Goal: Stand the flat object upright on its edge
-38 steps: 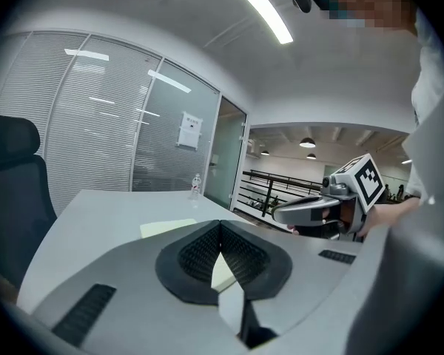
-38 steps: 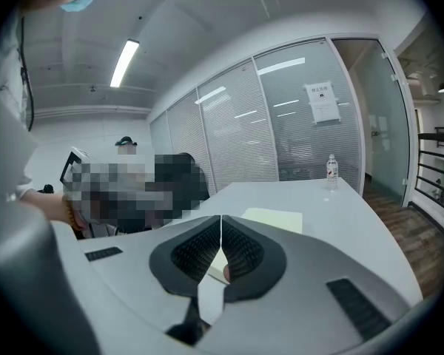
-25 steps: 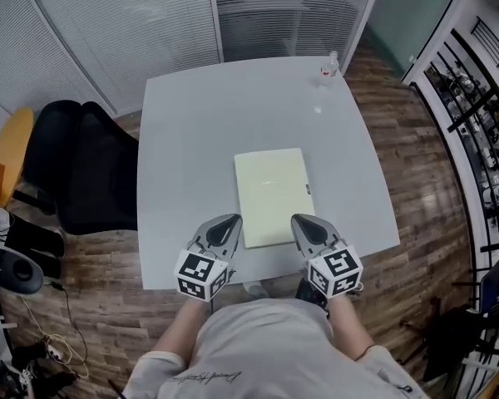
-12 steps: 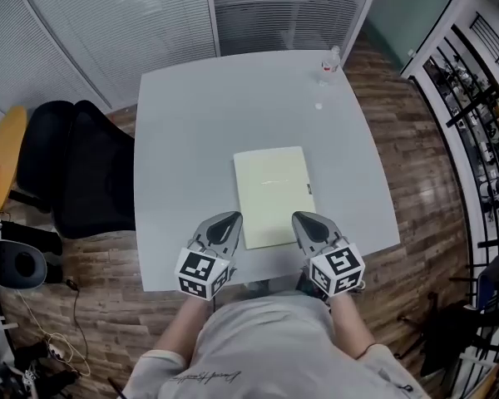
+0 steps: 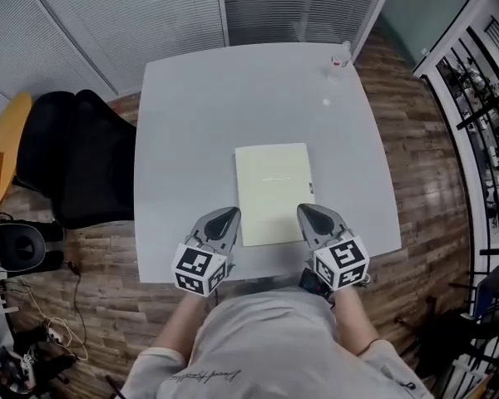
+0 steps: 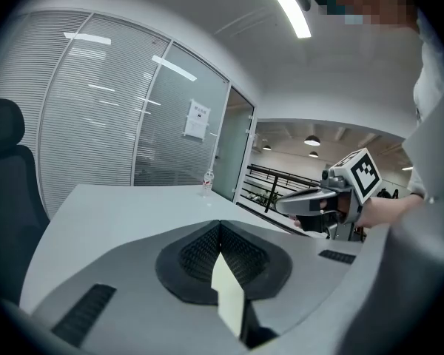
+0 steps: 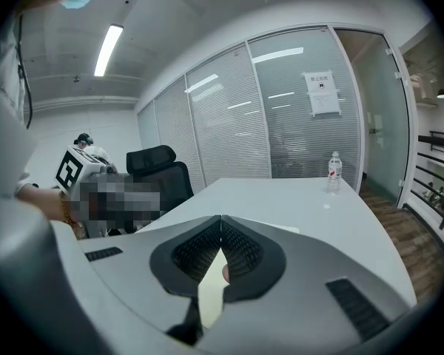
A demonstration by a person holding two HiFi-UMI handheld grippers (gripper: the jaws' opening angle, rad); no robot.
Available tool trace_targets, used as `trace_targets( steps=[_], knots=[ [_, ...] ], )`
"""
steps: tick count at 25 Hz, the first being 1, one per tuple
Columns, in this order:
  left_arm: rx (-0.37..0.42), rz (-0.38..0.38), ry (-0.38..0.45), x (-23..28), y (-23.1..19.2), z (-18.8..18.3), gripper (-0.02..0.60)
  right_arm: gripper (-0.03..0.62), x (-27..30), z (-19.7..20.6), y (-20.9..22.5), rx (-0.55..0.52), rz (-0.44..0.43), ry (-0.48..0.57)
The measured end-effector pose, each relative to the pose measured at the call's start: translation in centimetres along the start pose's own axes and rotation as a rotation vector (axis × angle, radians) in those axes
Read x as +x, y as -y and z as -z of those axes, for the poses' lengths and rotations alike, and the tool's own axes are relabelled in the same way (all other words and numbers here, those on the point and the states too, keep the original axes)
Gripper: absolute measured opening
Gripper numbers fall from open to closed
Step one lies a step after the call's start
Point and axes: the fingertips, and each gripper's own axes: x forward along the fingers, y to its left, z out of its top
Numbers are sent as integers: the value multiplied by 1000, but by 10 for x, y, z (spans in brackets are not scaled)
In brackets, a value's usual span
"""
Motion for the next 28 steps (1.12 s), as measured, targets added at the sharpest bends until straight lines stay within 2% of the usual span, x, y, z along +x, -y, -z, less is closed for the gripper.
trace_targets(
  steps=[7, 15, 28],
  knots=[
    [28, -39, -21, 11, -3, 1, 12, 25, -3, 8, 27, 4, 19, -29],
    [-8, -75, -43, 18, -13, 10, 12, 25, 4, 17, 48, 26, 17, -65],
    [-51, -54, -141, 35, -21, 40, 12, 25, 17, 52, 69, 57, 12, -168]
  ],
)
